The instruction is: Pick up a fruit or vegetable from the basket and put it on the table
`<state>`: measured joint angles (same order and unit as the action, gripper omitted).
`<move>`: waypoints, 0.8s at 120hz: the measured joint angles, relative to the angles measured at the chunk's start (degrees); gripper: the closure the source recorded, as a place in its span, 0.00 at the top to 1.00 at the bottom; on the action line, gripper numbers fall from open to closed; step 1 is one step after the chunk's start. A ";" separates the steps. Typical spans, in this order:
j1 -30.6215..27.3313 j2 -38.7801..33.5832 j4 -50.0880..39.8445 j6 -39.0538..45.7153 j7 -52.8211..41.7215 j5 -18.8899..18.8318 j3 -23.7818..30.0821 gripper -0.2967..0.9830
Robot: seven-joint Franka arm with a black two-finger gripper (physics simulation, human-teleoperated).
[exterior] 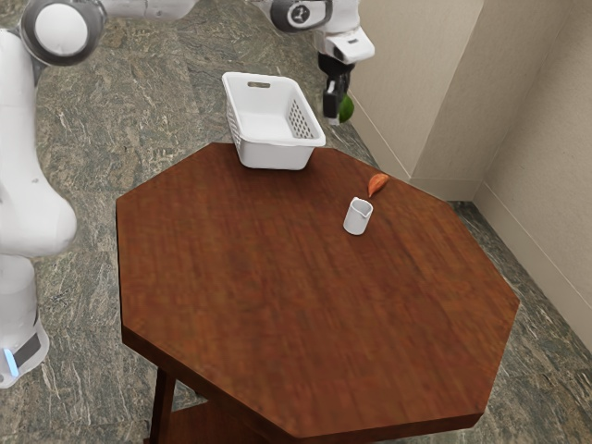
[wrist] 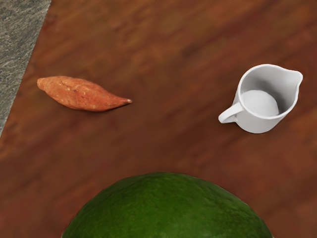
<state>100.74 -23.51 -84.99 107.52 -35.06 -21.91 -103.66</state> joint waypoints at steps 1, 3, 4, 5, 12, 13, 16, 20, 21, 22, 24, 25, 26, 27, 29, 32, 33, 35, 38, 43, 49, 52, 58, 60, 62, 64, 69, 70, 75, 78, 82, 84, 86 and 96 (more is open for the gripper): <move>0.30 -0.01 -0.04 -0.03 0.00 0.02 0.02 0.47; 0.83 -0.02 -0.12 -0.09 0.00 0.05 0.06 0.47; 1.12 -0.03 -0.15 -0.11 0.00 0.07 0.07 0.47; 1.41 -0.04 -0.20 -0.14 0.00 0.08 0.08 0.47; 3.54 -0.21 -0.64 -0.25 0.01 0.16 0.16 0.47; 3.83 -0.24 -0.69 -0.26 0.01 0.17 0.16 0.47; 4.70 -0.32 -0.84 -0.29 0.01 0.19 0.18 0.47; 5.51 -0.40 -1.07 -0.33 0.02 0.21 0.20 0.47; 5.66 -0.42 -1.15 -0.33 0.02 0.22 0.20 0.47; 5.80 -0.43 -1.22 -0.34 0.02 0.22 0.21 0.47; 6.03 -0.45 -1.39 -0.35 0.02 0.23 0.21 0.47; 6.12 -0.46 -1.47 -0.36 0.02 0.24 0.21 0.47; 6.21 -0.46 -1.55 -0.37 0.01 0.24 0.21 0.47; 6.28 -0.47 -1.64 -0.37 0.01 0.24 0.21 0.47; 6.40 -0.48 -1.81 -0.38 0.01 0.25 0.21 0.47; 6.51 -0.42 -2.21 -0.40 0.01 0.26 0.22 0.47; 6.51 -0.37 -2.40 -0.40 0.01 0.26 0.22 0.47; 6.48 -0.27 -2.77 -0.41 0.01 0.27 0.22 0.47; 6.28 -0.06 -3.61 -0.43 0.02 0.28 0.24 0.47; 5.30 0.37 -5.10 -0.45 0.02 0.29 0.41 0.47; 1.41 0.70 -7.48 -0.42 0.04 0.29 3.01 0.47; -0.56 0.77 -8.54 -0.24 0.05 0.29 4.30 0.47; -3.08 0.82 -10.03 0.22 0.06 0.29 5.65 0.47; -3.58 0.82 -10.42 0.35 0.07 0.29 5.89 0.47; -3.99 0.80 -10.77 0.48 0.07 0.29 6.05 0.47; -4.36 0.78 -11.06 0.59 0.08 0.29 6.15 0.47; -5.20 0.78 -11.57 0.84 0.09 0.29 6.29 0.47; -5.35 0.77 -11.67 0.88 0.09 0.28 6.32 0.47; -5.86 0.76 -11.98 1.07 0.10 0.26 6.39 0.47; -6.01 0.76 -12.05 1.16 0.10 0.25 6.41 0.47; -6.14 0.78 -12.14 1.27 0.11 0.24 6.43 0.47; -6.17 0.77 -12.17 1.32 0.11 0.23 6.44 0.47; -6.18 0.76 -12.18 1.37 0.11 0.23 6.44 0.47; -6.14 0.68 -12.21 1.54 0.14 0.24 6.47 0.49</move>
<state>94.60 -22.83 -97.20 109.07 -34.92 -21.67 -97.18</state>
